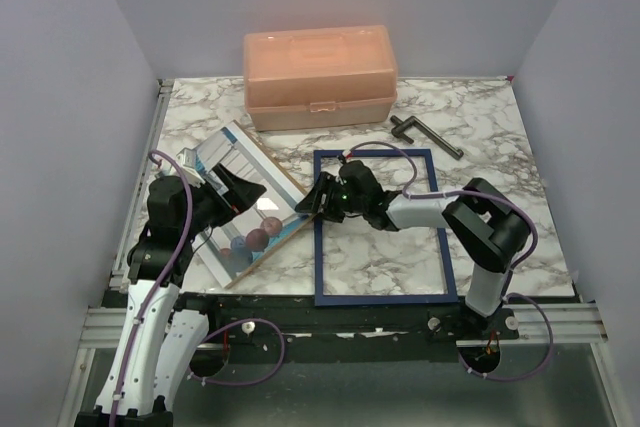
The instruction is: Put the photo into the frame
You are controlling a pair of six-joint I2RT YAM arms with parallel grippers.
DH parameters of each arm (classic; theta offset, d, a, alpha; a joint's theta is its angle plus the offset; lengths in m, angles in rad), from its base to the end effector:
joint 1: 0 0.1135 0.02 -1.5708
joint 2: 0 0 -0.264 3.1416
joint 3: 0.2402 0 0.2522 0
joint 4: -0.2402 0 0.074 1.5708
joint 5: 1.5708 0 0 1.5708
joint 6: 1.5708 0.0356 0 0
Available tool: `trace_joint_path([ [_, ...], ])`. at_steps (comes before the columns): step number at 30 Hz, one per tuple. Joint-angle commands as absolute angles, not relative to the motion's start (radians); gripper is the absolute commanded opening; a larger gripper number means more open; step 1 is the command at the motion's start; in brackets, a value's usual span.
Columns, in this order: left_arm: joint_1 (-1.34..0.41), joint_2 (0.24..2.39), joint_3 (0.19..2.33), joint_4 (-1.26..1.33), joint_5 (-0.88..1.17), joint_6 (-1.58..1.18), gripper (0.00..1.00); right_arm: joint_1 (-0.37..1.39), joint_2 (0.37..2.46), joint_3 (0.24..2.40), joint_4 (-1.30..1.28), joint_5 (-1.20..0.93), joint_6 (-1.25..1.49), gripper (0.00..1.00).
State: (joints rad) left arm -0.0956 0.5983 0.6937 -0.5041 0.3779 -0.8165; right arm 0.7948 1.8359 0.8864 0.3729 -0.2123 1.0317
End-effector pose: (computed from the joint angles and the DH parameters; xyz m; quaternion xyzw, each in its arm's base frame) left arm 0.1364 -0.0263 0.3027 -0.1931 0.8046 -0.3784 0.4149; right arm 0.2550 0.2706 0.1447 0.0531 0.8739 0.4322 0.2161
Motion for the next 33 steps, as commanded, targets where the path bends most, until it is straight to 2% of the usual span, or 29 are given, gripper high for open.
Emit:
trace_joint_path([
  [1, -0.093, 0.607, 0.702, -0.51, 0.384, -0.81, 0.99, 0.815, 1.818, 0.924, 0.227, -0.147, 0.906, 0.71],
  [11, -0.092, 0.613, 0.707, -0.526, 0.376, -0.8, 0.99, 0.841, 1.741, 0.99, -0.035, 0.046, 0.759, 0.97],
  [13, -0.092, 0.613, 0.708, -0.526, 0.377, -0.8, 0.98, 0.84, 1.725, 0.996, -0.064, 0.065, 0.744, 1.0],
  [21, -0.093, 0.615, 0.712, -0.534, 0.377, -0.796, 0.99, 0.841, 1.661, 1.053, -0.149, 0.052, 0.723, 1.0],
  [27, -0.092, 0.599, 0.731, -0.544, 0.388, -0.779, 0.98, 0.84, 1.645, 1.103, -0.266, 0.162, 0.7, 1.0],
  [33, -0.092, 0.561, 0.734, -0.471, 0.496, -0.755, 0.98, 0.838, 1.688, 1.125, -0.368, 0.268, 0.675, 1.0],
])
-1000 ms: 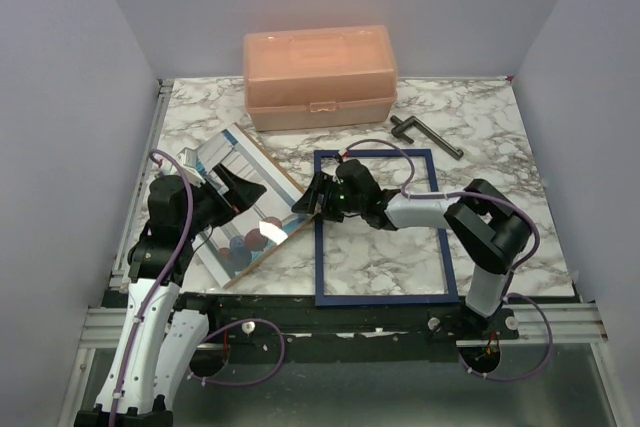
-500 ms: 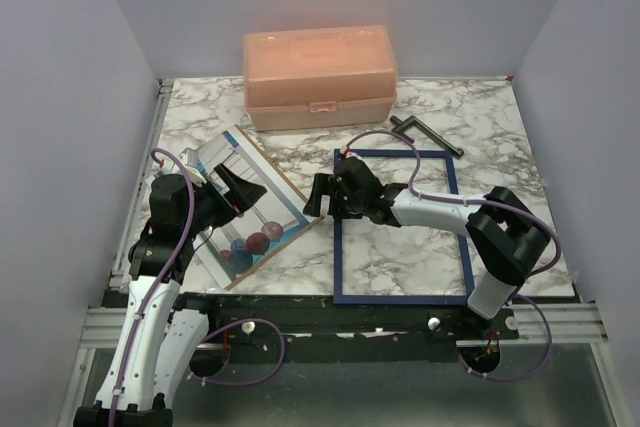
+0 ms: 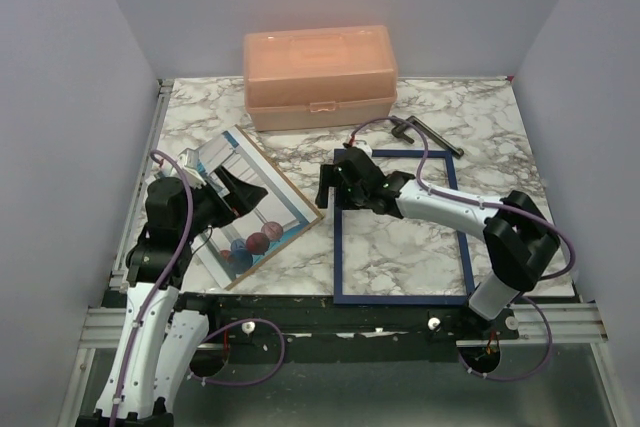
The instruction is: Put the photo into the frame
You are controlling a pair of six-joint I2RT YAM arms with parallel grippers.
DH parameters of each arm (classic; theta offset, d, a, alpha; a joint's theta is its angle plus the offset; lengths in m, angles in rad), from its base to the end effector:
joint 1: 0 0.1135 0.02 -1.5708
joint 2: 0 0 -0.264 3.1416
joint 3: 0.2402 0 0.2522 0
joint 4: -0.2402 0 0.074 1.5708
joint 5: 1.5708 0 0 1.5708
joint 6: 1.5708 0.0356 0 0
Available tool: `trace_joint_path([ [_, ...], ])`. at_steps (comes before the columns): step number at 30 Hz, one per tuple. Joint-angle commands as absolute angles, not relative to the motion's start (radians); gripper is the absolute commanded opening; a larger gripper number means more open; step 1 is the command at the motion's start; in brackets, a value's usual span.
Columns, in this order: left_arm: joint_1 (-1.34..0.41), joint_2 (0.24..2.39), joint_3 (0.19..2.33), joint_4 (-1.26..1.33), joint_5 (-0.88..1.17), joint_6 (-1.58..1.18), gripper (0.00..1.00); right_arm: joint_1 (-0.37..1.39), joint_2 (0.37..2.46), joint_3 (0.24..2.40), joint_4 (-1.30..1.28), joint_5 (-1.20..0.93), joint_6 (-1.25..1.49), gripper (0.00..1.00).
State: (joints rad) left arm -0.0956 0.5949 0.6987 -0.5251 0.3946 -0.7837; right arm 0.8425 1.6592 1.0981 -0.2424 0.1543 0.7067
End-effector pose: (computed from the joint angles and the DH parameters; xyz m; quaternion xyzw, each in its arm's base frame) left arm 0.1344 -0.0266 0.3028 -0.1773 0.8108 -0.3758 0.4124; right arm 0.2427 0.2639 0.2183 -0.0339 0.9244 0.2099 0.3167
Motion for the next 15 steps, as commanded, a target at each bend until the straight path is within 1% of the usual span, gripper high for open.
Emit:
trace_joint_path([
  [1, -0.092, 0.564, 0.736, -0.464, 0.511, -0.757, 0.99, 0.836, 1.704, 1.128, -0.38, 0.273, 0.673, 1.0],
  [5, -0.095, 0.604, 0.747, -0.46, 0.568, -0.755, 0.98, 0.836, 1.768, 1.141, -0.402, 0.252, 0.671, 1.0],
  [7, -0.107, 0.621, 0.753, -0.464, 0.579, -0.749, 0.99, 0.836, 1.8, 1.151, -0.405, 0.238, 0.671, 0.96],
  [10, -0.137, 0.642, 0.777, -0.504, 0.538, -0.722, 0.99, 0.836, 1.845, 1.167, -0.414, 0.223, 0.672, 0.9],
  [12, -0.164, 0.66, 0.804, -0.553, 0.487, -0.692, 0.98, 0.836, 1.866, 1.173, -0.414, 0.22, 0.676, 0.82],
  [15, -0.24, 0.694, 0.857, -0.64, 0.348, -0.656, 0.99, 0.836, 1.892, 1.178, -0.414, 0.218, 0.679, 0.71],
])
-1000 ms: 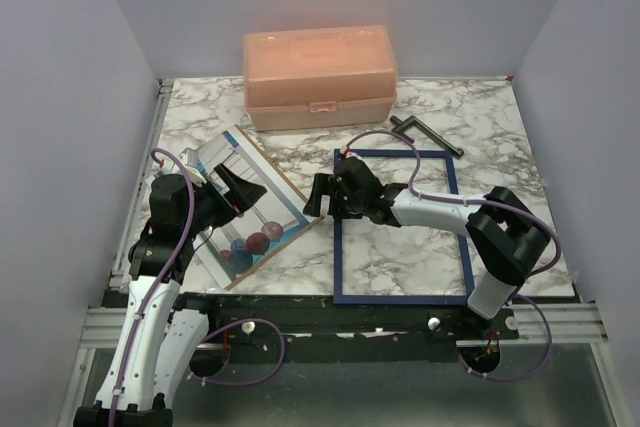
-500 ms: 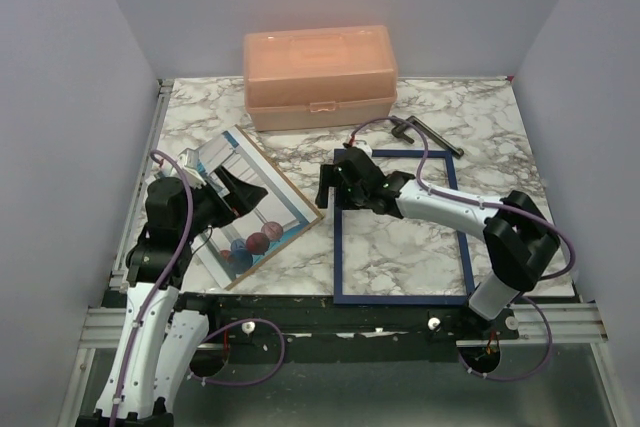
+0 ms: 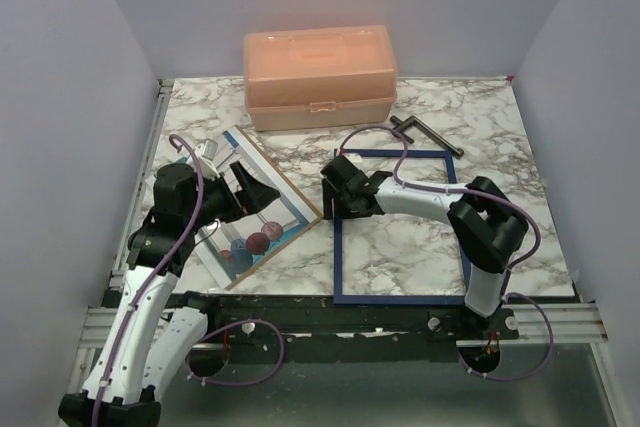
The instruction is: Put the photo into the frame
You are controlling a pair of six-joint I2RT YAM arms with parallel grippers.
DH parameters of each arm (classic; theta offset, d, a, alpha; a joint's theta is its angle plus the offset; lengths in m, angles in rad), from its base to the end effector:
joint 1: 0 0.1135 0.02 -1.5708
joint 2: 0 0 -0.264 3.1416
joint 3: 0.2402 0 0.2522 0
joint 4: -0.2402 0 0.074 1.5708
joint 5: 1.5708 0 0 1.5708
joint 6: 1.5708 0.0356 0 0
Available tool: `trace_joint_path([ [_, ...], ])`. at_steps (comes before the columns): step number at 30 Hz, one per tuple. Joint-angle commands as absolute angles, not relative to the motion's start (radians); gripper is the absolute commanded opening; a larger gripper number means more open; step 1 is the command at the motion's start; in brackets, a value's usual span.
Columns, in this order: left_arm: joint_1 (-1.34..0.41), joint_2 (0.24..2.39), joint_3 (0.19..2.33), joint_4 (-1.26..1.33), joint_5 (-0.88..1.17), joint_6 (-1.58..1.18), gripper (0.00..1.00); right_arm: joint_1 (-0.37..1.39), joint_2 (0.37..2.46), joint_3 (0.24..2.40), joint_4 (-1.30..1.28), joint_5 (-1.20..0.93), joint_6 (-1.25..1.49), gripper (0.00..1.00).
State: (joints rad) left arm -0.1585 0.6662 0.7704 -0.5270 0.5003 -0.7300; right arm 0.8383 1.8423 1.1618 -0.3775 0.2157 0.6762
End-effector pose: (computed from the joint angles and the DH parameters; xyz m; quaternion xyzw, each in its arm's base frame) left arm 0.1413 -0.0399 0.3186 -0.1004 0.8185 -0.4138 0.3857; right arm 0.2546 0.2717 0.1656 -0.0506 0.9607 0.0975 0.2548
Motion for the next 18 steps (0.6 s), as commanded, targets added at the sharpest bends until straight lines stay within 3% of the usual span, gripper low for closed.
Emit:
trace_joint_path([
  [1, -0.277, 0.711, 0.875, -0.671, 0.279, -0.646, 0.99, 0.836, 1.897, 1.18, -0.413, 0.217, 0.681, 0.68],
  [6, -0.445, 0.81, 0.983, -0.808, -0.025, -0.643, 0.99, 0.836, 1.909, 1.178, -0.397, 0.199, 0.687, 0.52],
  [9, -0.507, 0.856, 1.025, -0.864, -0.147, -0.655, 0.99, 0.836, 1.91, 1.181, -0.393, 0.19, 0.687, 0.37],
  [12, -0.534, 0.879, 1.034, -0.864, -0.164, -0.657, 0.98, 0.836, 1.897, 1.178, -0.38, 0.172, 0.687, 0.3],
  [18, -0.539, 0.846, 0.953, -0.726, -0.067, -0.663, 0.99, 0.836, 1.852, 1.197, -0.378, 0.127, 0.689, 0.05],
])
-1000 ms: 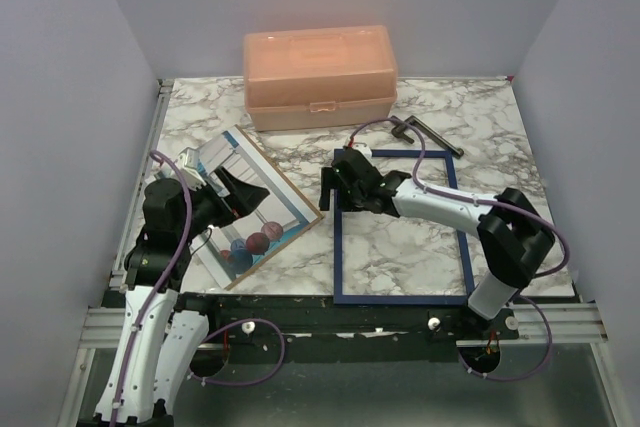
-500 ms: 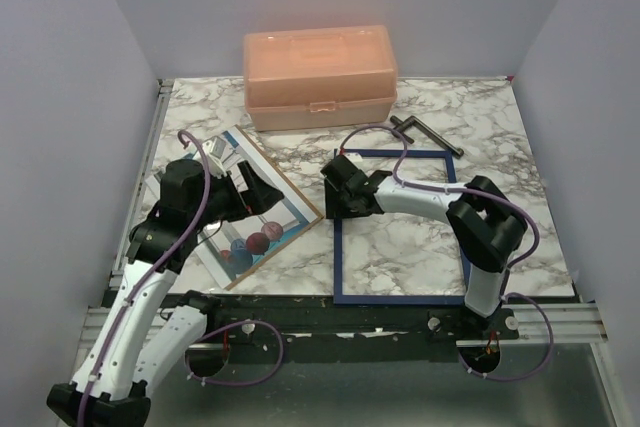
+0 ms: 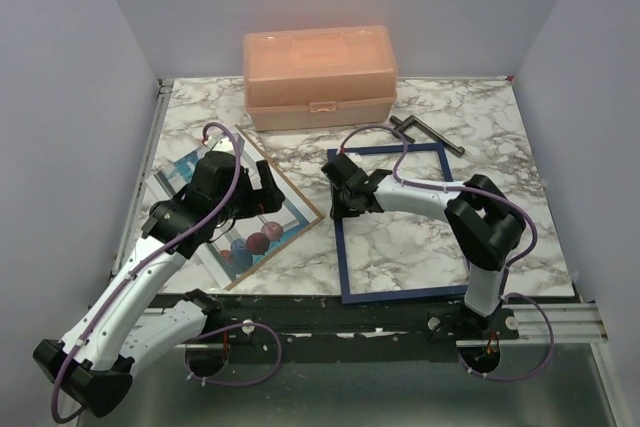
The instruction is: Put the photo into the frame
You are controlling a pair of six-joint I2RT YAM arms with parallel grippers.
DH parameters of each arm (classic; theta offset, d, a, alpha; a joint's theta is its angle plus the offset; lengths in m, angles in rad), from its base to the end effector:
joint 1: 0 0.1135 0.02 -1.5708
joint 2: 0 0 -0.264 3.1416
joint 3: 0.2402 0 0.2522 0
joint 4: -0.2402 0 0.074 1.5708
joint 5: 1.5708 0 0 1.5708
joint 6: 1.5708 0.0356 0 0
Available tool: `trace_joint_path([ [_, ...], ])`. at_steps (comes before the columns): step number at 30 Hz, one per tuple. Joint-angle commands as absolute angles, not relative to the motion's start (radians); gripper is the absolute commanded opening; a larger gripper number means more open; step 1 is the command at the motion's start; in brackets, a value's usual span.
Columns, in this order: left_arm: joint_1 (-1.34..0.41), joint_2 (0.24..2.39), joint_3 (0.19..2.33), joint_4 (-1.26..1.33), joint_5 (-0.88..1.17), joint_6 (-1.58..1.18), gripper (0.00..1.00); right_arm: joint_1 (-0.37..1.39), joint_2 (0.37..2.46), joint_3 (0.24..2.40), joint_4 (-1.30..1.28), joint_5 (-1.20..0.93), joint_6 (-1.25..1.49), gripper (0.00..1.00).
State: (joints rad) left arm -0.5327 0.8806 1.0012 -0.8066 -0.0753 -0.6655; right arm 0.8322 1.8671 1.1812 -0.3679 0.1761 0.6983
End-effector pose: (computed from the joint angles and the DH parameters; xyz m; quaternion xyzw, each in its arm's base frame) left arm 0.1500 -0.0854 0.3367 -0.0760 0.9000 -0.2131 0.3725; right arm 0.2595 0.2757 0.1625 -0.0420 0.9624 0.1151 0.2425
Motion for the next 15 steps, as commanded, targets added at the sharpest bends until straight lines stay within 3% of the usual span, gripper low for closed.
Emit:
trace_joint_path([
  [1, -0.539, 0.839, 0.939, -0.702, -0.049, -0.666, 0.99, 0.836, 1.841, 1.205, -0.384, 0.123, 0.688, 0.02],
  [15, -0.538, 0.869, 0.91, -0.65, -0.008, -0.744, 0.98, 0.835, 1.639, 1.337, -0.467, 0.05, 0.696, 0.01],
])
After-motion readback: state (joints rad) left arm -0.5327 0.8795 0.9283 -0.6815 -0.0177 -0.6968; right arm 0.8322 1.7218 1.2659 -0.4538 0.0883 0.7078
